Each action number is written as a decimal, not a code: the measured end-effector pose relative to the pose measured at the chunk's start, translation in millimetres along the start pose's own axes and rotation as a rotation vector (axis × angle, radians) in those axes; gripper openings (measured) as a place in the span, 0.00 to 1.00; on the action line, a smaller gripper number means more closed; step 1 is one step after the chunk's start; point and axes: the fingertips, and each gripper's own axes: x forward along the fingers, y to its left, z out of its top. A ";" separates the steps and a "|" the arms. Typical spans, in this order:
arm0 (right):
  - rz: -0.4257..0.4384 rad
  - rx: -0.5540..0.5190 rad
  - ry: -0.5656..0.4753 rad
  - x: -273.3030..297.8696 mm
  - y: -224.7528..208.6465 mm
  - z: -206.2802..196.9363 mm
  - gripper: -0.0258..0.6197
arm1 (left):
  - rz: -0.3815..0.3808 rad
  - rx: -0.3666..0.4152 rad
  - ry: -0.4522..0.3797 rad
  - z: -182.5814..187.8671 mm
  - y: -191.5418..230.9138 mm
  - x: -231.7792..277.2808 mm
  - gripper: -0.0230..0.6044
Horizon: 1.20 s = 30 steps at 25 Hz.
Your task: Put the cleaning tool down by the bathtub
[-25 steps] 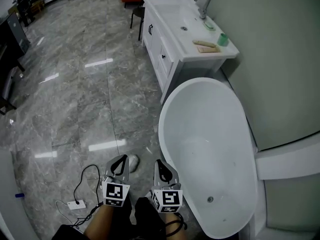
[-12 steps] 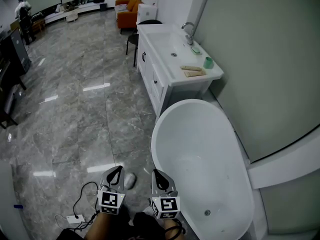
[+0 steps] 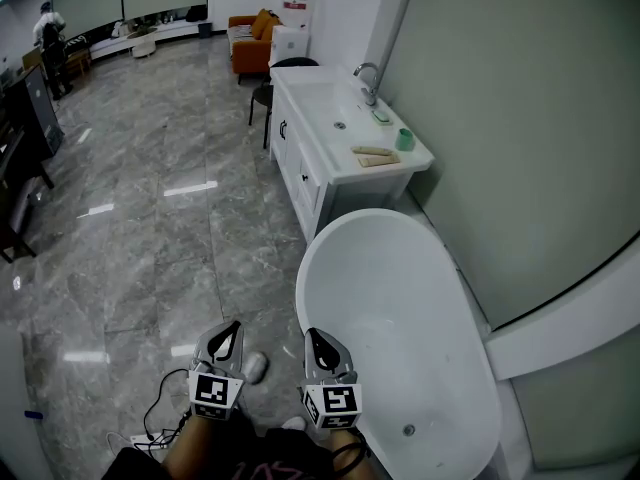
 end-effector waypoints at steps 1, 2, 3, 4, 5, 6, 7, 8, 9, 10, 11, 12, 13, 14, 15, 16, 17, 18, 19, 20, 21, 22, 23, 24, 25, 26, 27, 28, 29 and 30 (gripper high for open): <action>0.006 -0.006 -0.005 -1.0 0.5 2.9 0.06 | 0.000 0.005 -0.008 3.1 0.9 -1.5 0.04; 0.012 -0.015 -0.009 -2.3 1.3 5.6 0.06 | 0.000 0.011 -0.011 4.7 1.4 -3.5 0.04; 0.018 -0.025 -0.012 -4.5 2.3 8.1 0.06 | 0.001 0.017 -0.011 5.9 1.2 -6.4 0.04; 0.021 -0.034 -0.015 -7.3 3.2 10.4 0.06 | 0.002 0.024 -0.011 7.1 0.4 -10.1 0.04; 0.024 -0.040 -0.019 -9.9 3.8 12.5 0.06 | 0.001 0.032 -0.011 8.5 -0.7 -14.0 0.04; 0.026 -0.044 -0.022 -11.7 4.1 14.8 0.06 | 0.000 0.042 -0.011 9.9 -1.3 -17.3 0.04; 0.029 -0.049 -0.026 -13.0 4.2 17.5 0.06 | 0.000 0.052 -0.010 11.3 -1.2 -19.8 0.04; 0.033 -0.055 -0.030 -14.2 4.2 20.7 0.06 | 0.001 0.057 -0.011 12.8 -0.5 -21.8 0.04; 0.035 -0.061 -0.035 -15.9 4.3 23.9 0.06 | 0.004 0.059 -0.013 14.4 0.5 -23.8 0.04; 0.038 -0.065 -0.040 -17.9 4.4 26.7 0.06 | 0.008 0.058 -0.015 15.9 1.7 -25.7 0.04; 0.039 -0.067 -0.044 -19.7 4.1 28.7 0.06 | 0.013 0.058 -0.018 17.5 2.7 -27.1 0.04; 0.039 -0.068 -0.049 -20.9 3.2 30.0 0.06 | 0.016 0.061 -0.022 19.4 3.4 -27.4 0.04; 0.041 -0.069 -0.052 -21.7 2.2 31.0 0.06 | 0.018 0.068 -0.026 21.4 3.6 -27.1 0.04; 0.043 -0.070 -0.055 -22.9 1.7 31.4 0.06 | 0.018 0.074 -0.029 22.8 3.3 -26.9 0.04; 0.046 -0.072 -0.056 -24.6 1.6 31.4 0.06 | 0.018 0.077 -0.030 23.6 2.8 -27.3 0.04; 0.048 -0.075 -0.056 -26.7 2.1 31.5 0.06 | 0.019 0.078 -0.032 24.1 2.4 -28.6 0.04; 0.049 -0.079 -0.058 -28.9 2.7 31.9 0.06 | 0.020 0.078 -0.033 24.6 2.2 -30.2 0.04; 0.049 -0.082 -0.060 -30.8 3.2 32.8 0.06 | 0.022 0.079 -0.034 25.6 2.1 -31.7 0.04; 0.049 -0.085 -0.063 -32.4 3.0 34.1 0.06 | 0.023 0.080 -0.035 27.2 1.8 -32.6 0.04; 0.049 -0.087 -0.066 -33.5 2.2 35.5 0.06 | 0.024 0.081 -0.038 29.1 1.3 -32.9 0.04; 0.050 -0.089 -0.070 -33.9 1.2 36.7 0.06 | 0.025 0.081 -0.042 30.8 0.5 -32.5 0.04; 0.050 -0.091 -0.073 -33.7 0.1 37.6 0.06 | 0.026 0.082 -0.045 32.1 -0.1 -31.5 0.04; 0.050 -0.092 -0.076 -33.1 -0.5 38.2 0.06 | 0.026 0.085 -0.049 33.0 -0.5 -30.4 0.04; 0.050 -0.093 -0.078 -32.5 -0.4 38.4 0.06 | 0.025 0.089 -0.051 33.5 -1.0 -29.8 0.04; 0.050 -0.094 -0.080 -32.6 0.4 38.4 0.06 | 0.023 0.092 -0.053 33.6 -1.6 -30.1 0.04; 0.051 -0.094 -0.081 -33.3 1.8 38.0 0.06 | 0.020 0.095 -0.053 33.5 -2.6 -31.1 0.04; 0.051 -0.094 -0.080 -34.4 3.0 37.7 0.06 | 0.017 0.094 -0.053 33.2 -3.6 -32.4 0.04; 0.051 -0.093 -0.078 -35.4 3.8 37.6 0.06 | 0.014 0.088 -0.054 33.4 -4.3 -33.5 0.04; 0.050 -0.093 -0.076 -36.2 4.2 37.8 0.06 | 0.012 0.077 -0.057 34.1 -4.5 -34.4 0.04; 0.050 -0.092 -0.075 -36.6 4.4 38.1 0.06 | 0.011 0.067 -0.059 34.9 -4.1 -35.0 0.04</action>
